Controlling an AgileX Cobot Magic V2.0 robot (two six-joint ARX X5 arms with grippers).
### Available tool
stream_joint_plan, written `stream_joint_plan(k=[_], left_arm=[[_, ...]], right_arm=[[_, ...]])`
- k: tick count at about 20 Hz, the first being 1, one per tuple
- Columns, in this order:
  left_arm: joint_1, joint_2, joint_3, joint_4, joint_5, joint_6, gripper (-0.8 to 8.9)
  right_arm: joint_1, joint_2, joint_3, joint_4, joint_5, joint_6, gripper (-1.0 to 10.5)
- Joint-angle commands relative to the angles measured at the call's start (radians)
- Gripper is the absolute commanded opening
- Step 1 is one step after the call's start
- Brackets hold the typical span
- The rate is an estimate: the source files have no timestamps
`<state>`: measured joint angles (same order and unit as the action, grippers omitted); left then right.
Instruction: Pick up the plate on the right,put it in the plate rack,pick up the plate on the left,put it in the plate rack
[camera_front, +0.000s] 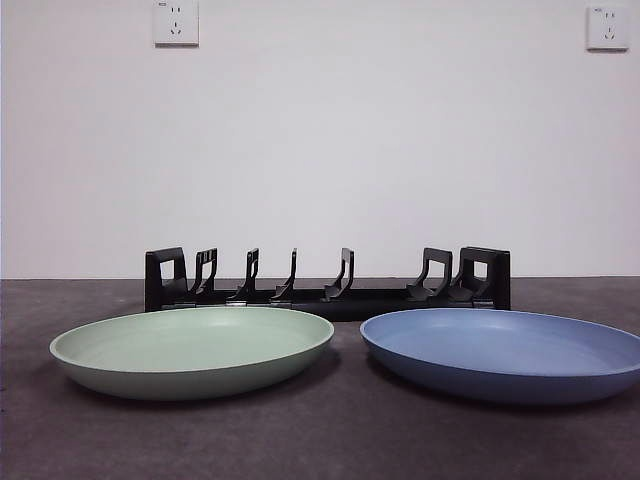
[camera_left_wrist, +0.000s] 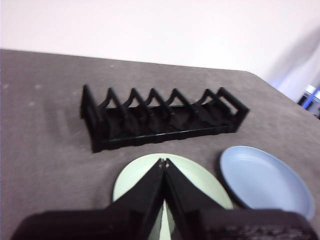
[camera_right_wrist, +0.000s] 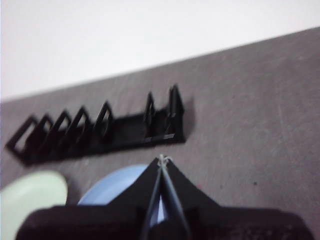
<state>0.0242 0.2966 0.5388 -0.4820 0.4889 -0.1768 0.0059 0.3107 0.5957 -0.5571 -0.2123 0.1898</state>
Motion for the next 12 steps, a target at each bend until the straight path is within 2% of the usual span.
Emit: stream_joint_plan(k=[1, 4, 9, 12], left_arm=[[0.002, 0.047, 0.085, -0.065, 0.033, 0.064, -0.07], [0.002, 0.106, 0.187, -0.175, 0.072, 0.122, -0.07], [0.001, 0.196, 0.340, -0.370, 0.127, 0.218, -0.07], [-0.008, 0.234, 0.396, -0.439, 0.143, 0.240, -0.07]], right_arm=[[0.000, 0.082, 0.113, -0.102, -0.038, -0.108, -0.1], [0.001, 0.177, 0.231, -0.224, -0.084, -0.163, -0.1], [0.001, 0.322, 0.405, -0.411, -0.163, -0.214, -0.1], [0.002, 0.393, 0.486, -0.506, -0.210, -0.248, -0.1]])
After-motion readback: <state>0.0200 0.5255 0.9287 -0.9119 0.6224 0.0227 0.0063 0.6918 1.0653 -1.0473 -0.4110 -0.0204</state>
